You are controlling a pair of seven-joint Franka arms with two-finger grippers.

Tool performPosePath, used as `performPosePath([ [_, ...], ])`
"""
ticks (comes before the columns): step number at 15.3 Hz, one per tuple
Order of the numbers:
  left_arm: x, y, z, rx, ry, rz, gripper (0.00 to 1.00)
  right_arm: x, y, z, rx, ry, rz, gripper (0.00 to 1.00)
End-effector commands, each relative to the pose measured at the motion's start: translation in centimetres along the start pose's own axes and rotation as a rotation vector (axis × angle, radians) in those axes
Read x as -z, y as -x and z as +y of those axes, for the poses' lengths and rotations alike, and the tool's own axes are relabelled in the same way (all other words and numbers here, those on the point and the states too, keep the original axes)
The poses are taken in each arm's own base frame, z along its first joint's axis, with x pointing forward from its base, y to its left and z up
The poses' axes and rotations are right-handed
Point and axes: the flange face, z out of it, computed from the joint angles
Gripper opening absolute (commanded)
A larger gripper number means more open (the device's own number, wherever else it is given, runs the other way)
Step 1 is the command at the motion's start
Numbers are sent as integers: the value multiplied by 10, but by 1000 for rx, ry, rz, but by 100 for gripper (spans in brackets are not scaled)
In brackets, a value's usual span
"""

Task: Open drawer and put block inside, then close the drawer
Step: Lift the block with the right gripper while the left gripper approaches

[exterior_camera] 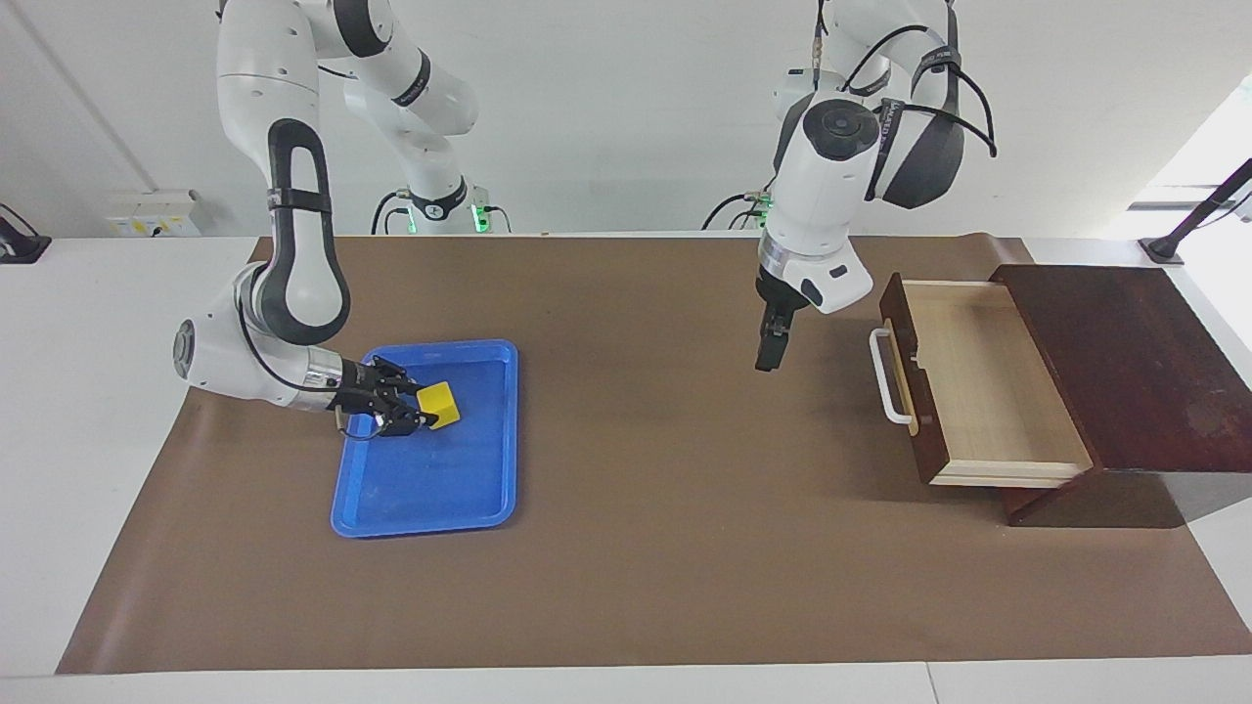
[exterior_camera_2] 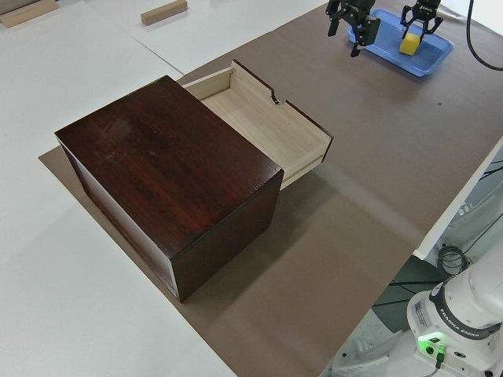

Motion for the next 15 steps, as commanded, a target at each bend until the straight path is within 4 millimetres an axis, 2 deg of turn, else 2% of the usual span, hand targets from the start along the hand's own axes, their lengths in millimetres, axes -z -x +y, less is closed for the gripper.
performPosePath([
  [1, 2, -3, -8, 67, 14, -18, 100, 21, 39, -30, -61, -15, 4, 0],
  [3, 3, -2, -8, 76, 18, -19, 100, 18, 76, -53, -124, -37, -4, 0],
  [6, 1, 0, -8, 89, 15, -26, 100, 4, 146, -87, -197, -72, -21, 0],
  [7, 0, 2, -8, 103, 25, -54, 100, 0, 160, -95, -225, -93, -14, 0],
  [11, -9, 7, -3, 218, 50, -111, 100, -41, 240, -115, -207, -127, 16, 0],
  [12, -13, 16, 0, 268, 63, -127, 100, -50, 253, -118, -201, -136, 24, 0],
  [13, -21, 35, 4, 269, 79, -138, 100, -56, 265, -120, -198, -151, 30, 0],
  [15, -30, 49, 12, 281, 102, -194, 100, -72, 296, -124, -189, -185, 39, 0],
])
